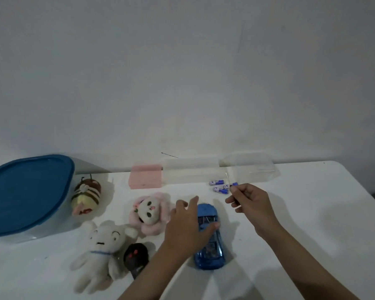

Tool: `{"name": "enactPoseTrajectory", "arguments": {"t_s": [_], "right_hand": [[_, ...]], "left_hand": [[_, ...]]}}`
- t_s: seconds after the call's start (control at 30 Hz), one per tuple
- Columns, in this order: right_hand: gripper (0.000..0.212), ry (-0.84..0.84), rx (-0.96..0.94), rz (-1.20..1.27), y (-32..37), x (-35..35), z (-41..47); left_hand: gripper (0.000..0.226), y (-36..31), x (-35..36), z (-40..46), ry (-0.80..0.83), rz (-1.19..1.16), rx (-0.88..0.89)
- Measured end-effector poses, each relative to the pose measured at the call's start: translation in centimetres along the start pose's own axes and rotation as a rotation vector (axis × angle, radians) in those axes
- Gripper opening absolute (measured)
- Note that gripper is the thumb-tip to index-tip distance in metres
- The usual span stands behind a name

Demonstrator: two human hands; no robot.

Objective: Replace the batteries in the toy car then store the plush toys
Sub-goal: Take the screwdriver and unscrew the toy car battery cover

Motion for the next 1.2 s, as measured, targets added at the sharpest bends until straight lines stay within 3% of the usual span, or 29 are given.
{"name": "enactPoseTrajectory", "arguments": {"t_s": [0.13, 0.3, 0.43, 0.53, 0.73, 0.9, 1.03, 1.2], "right_hand": [[0.016, 0.063, 0.029, -0.058, -2.3, -2.2, -0.1], [0.014, 0.153, 0.040, -0.118, -4.3, -3.8, 0.0], [0.015, 0.195, 0.037, -0.122, -4.9, -4.3, 0.1], [0.019, 0.222, 0.038, -0.145, -5.0, -4.7, 0.1], [0.022, 0.299, 0.089, -0.129, -4.9, -3.8, -0.1], [0.025, 0.458, 0.216, 0.039, -4.4, -2.4, -1.0], [0.027, 0.475, 0.250, 0.187, -3.5, -2.2, -1.4], [0.027, 0.329, 0.133, 0.145, -2.3, -3.3, -0.8]], "left_hand": [[0.090, -1.8, 4.1, -0.6, 0.140, 0.167, -0.142], [0.090, -2.8, 5.6, -0.7, 0.103, 0.222, -0.279], [0.084, -3.2, 5.4, -0.8, 0.050, 0.242, -0.281], [0.082, -3.3, 4.8, -0.9, -0.022, 0.127, -0.249], [0.071, -5.8, 1.8, -0.4, -0.306, -0.489, -0.052], [0.061, -7.4, 1.1, -0.2, -0.400, -0.818, 0.068], [0.058, -8.4, 0.8, -0.7, -0.426, -0.862, 0.137], [0.054, -8.4, 0.6, -0.4, -0.408, -0.747, 0.142]]}}
Point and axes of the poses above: each hand's wrist, its own z-axis towards the middle knuckle, its own x-axis out of the palm, y = z × x, the point moved 7 cm from there along z, towards the middle knuckle, and after that the axes turned 10 degrees about x, right-handed, at the moved point
